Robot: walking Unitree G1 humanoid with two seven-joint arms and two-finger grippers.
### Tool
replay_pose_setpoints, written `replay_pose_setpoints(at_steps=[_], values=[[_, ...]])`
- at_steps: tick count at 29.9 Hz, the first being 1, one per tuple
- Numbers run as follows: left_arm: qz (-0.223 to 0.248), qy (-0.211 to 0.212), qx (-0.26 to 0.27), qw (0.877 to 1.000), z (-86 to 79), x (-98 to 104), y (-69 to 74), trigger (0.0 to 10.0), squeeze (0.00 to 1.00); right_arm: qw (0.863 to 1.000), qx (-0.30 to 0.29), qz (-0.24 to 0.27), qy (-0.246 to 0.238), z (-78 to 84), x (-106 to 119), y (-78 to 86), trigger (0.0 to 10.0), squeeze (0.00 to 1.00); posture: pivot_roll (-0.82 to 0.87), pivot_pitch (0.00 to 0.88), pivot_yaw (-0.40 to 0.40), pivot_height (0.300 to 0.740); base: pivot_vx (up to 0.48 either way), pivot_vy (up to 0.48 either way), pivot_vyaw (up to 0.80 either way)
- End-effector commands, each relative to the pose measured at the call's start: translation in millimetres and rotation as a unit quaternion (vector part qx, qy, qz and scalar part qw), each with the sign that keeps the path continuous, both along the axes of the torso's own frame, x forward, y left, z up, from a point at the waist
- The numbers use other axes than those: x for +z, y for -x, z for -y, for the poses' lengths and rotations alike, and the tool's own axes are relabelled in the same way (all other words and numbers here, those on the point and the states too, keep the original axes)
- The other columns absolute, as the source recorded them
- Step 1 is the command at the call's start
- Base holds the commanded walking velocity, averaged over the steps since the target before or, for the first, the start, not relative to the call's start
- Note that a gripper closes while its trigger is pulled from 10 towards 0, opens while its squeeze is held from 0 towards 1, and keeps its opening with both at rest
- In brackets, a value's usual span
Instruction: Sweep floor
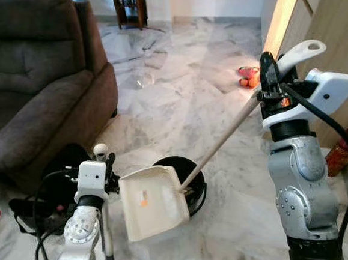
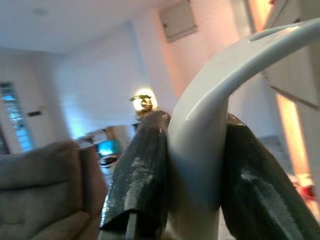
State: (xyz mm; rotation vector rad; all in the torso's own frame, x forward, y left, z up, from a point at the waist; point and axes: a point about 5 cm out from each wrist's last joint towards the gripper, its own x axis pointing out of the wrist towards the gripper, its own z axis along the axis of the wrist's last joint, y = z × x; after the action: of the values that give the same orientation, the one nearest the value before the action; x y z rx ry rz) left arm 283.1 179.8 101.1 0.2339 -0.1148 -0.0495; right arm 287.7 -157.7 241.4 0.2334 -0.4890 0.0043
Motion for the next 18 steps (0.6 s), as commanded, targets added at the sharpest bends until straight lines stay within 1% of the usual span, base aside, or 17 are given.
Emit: replay_pose_setpoints(at_steps=[1, 6, 11, 18], values=[[0.023, -0.010, 0.007, 1.000, -6.1, 9.0, -1.3, 10.0, 0.00, 0.999, 0.007, 0.037, 0.002, -4.9, 15.5, 3.4, 10.0, 0.00, 0.15, 0.055, 0.021, 0.740, 0.300, 0.000, 0.00], [0.024, -0.011, 0.008, 1.000, -6.7, 9.6, -2.2, 10.0, 0.00, 0.999, 0.005, 0.038, 0.008, -5.3, 16.3, 2.7, 10.0, 0.00, 0.15, 0.058, 0.020, 0.740, 0.300, 0.000, 0.00], [0.026, -0.012, 0.011, 1.000, -7.4, 10.4, -3.3, 10.0, 0.00, 0.999, 0.002, 0.035, 0.012, -5.0, 15.5, 1.3, 10.0, 0.00, 0.15, 0.062, 0.020, 0.740, 0.301, 0.000, 0.55], [0.026, -0.011, 0.011, 1.000, -7.0, 9.7, -2.9, 10.0, 0.00, 1.000, 0.001, 0.025, 0.003, -4.3, 13.1, -0.1, 10.0, 0.00, 0.16, 0.054, 0.015, 0.740, 0.301, 0.000, 0.00]])
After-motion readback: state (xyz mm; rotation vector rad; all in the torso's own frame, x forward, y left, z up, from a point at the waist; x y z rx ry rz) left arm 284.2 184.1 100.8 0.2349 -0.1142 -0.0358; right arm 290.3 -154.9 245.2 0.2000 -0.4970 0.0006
